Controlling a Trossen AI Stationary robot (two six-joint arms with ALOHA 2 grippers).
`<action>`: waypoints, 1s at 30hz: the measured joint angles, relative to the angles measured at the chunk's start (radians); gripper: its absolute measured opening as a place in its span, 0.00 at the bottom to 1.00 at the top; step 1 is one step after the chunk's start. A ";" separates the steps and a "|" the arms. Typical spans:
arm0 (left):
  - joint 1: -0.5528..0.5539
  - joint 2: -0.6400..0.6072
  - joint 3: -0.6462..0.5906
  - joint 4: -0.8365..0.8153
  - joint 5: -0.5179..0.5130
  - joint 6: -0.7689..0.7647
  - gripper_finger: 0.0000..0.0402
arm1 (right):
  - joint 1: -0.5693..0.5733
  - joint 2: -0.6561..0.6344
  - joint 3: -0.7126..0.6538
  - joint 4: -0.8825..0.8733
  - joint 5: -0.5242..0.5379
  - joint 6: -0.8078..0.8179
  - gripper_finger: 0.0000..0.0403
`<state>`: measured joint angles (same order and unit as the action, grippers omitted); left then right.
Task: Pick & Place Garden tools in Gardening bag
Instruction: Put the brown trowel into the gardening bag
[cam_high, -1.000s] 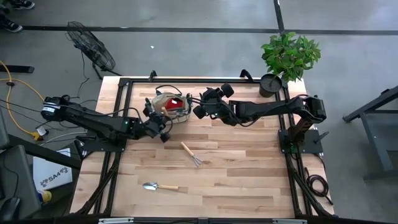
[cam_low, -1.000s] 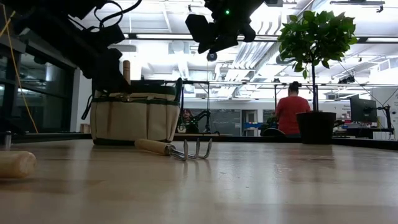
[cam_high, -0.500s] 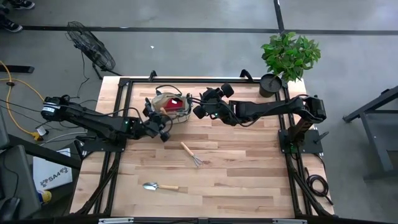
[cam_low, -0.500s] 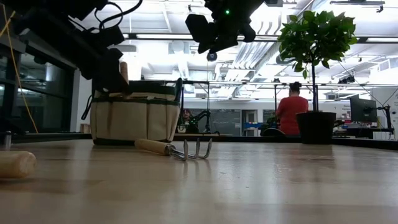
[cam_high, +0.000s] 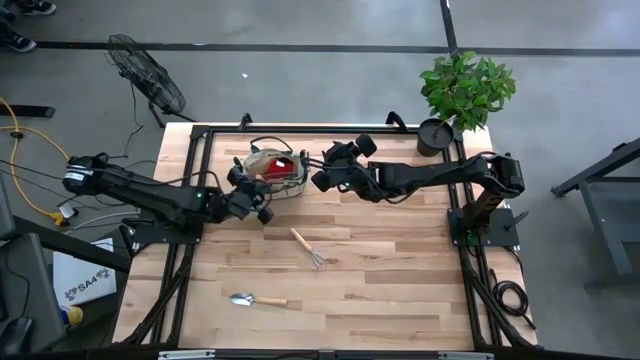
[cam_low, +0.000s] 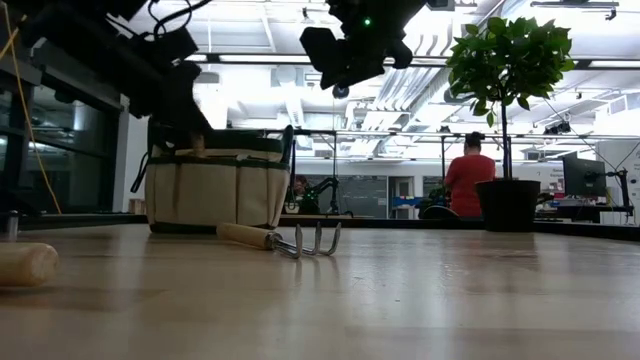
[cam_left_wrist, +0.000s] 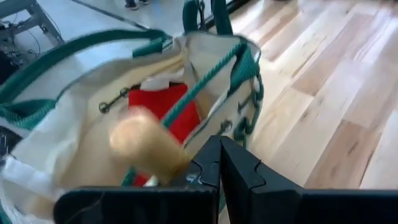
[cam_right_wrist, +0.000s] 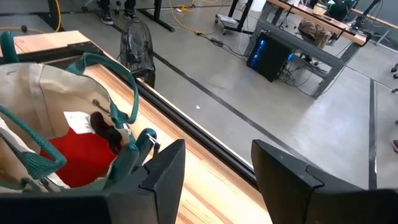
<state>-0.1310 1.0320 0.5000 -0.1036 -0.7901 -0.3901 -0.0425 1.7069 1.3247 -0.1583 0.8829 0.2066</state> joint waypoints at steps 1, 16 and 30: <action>0.000 -0.010 0.001 -0.002 0.002 0.000 0.00 | 0.000 0.000 0.000 -0.002 0.000 0.000 0.44; 0.000 -0.153 0.020 -0.005 0.087 0.022 0.00 | 0.003 0.000 0.000 -0.092 -0.114 0.007 0.44; -0.074 -0.208 0.019 -0.064 0.428 0.017 0.00 | 0.003 0.000 0.000 -0.130 -0.116 0.007 0.44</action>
<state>-0.2053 0.8238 0.5194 -0.1671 -0.3621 -0.3729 -0.0391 1.7065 1.3247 -0.2888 0.7670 0.2138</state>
